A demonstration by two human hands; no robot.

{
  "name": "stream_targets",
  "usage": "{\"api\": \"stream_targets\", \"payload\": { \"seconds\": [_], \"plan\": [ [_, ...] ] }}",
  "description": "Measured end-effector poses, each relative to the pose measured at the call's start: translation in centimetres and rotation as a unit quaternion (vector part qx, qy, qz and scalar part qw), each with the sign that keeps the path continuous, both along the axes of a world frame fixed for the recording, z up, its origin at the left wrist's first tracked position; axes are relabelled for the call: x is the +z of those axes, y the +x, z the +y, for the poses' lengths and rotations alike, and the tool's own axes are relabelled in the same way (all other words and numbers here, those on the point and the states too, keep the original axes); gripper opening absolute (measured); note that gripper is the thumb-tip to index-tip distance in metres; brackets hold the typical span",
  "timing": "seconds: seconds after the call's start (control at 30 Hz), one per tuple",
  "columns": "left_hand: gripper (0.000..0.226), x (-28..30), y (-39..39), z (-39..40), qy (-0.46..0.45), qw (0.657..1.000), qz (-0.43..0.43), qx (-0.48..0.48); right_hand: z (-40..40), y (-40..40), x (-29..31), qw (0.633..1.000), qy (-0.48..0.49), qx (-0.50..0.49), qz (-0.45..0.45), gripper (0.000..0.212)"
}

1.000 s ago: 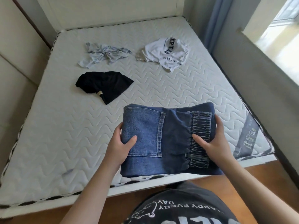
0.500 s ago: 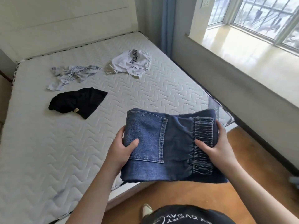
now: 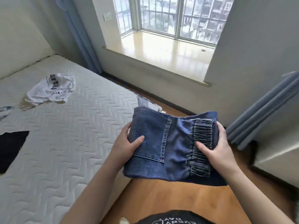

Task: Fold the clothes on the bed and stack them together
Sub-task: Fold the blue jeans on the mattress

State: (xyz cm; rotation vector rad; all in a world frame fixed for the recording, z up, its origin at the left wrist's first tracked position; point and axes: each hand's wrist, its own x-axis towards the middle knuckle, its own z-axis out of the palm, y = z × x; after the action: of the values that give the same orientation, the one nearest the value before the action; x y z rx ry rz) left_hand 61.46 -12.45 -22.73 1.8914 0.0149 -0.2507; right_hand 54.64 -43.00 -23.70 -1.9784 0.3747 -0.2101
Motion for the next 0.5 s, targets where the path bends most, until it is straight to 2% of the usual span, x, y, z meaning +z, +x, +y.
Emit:
{"api": "stream_targets", "payload": {
  "seconds": [0.17, 0.5],
  "plan": [
    [0.063, 0.0, 0.9, -7.3, -0.011, 0.999, 0.006, -0.047, -7.4, -2.1, 0.7, 0.999, 0.006, -0.048, 0.005, 0.094],
    [0.061, -0.6, 7.1, -12.2, -0.035, 0.996, 0.038, -0.075, -13.4, 0.7, -0.5, 0.995, 0.062, -0.074, -0.017, 0.090]
  ]
}}
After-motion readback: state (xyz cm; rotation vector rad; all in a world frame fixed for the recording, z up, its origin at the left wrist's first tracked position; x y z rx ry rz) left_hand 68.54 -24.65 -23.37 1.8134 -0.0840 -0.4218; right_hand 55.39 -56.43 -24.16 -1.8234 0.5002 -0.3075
